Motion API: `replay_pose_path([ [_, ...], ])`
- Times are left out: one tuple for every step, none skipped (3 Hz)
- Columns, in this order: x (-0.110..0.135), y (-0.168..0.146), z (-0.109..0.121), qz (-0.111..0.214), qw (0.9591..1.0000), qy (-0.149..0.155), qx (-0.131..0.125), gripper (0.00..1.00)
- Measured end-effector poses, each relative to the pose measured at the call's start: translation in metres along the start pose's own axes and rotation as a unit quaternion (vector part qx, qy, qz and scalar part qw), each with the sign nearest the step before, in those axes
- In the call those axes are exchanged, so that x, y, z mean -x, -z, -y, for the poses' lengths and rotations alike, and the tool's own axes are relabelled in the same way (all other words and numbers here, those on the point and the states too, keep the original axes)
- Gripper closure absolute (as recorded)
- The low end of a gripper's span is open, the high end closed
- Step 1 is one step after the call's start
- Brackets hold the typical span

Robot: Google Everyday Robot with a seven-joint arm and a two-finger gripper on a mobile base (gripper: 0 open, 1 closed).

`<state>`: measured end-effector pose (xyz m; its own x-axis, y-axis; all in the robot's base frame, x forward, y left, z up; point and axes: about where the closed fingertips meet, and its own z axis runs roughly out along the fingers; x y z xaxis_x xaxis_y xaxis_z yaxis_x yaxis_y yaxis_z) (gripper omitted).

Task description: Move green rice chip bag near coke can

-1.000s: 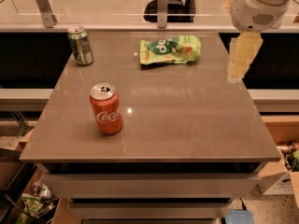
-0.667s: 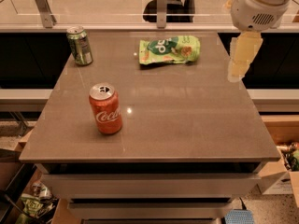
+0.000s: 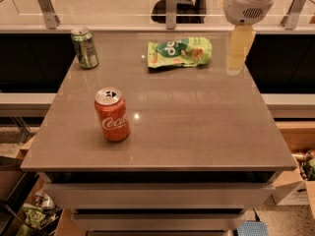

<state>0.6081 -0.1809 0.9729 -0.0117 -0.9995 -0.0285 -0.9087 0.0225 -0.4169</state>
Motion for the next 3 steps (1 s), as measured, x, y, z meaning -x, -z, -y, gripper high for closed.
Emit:
replay_pose_path([
  [0.005, -0.021, 0.016, -0.001, 0.9999, 0.011, 0.009, 0.00],
  [0.008, -0.039, 0.025, -0.004, 0.9996, 0.018, 0.021, 0.00],
  [0.011, -0.055, 0.036, 0.000, 0.9992, 0.023, 0.032, 0.00],
])
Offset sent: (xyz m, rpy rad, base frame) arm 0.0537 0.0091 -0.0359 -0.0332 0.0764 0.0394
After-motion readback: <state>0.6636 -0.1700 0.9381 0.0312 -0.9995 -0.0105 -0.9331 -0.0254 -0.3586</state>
